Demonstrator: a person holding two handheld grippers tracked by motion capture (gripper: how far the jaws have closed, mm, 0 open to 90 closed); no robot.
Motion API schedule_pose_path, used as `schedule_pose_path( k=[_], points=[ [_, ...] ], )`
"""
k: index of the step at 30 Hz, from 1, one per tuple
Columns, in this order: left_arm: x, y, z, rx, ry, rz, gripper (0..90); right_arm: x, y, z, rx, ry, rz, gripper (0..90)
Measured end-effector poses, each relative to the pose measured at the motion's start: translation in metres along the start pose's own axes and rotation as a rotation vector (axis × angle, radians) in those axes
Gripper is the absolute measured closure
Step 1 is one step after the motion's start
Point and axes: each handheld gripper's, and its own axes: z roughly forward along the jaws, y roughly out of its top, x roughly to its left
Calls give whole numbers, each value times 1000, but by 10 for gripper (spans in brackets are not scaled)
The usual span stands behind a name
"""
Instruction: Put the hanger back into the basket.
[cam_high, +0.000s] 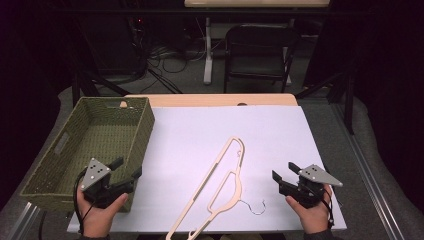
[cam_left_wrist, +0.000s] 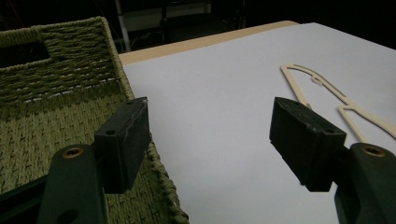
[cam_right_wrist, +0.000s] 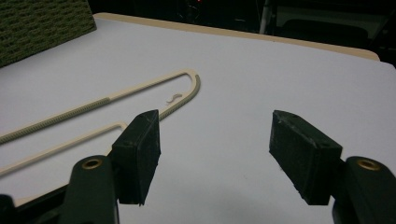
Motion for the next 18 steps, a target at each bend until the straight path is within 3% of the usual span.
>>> schedule_pose_path(
  k=[8,18],
  points=[
    [-1,2,-1,12,-7,-2,295,-1,-1,1,19,1,-7,335],
    [-13,9,3,44,-45,17,317,0,-1,4,15,3,-10,335]
  ],
)
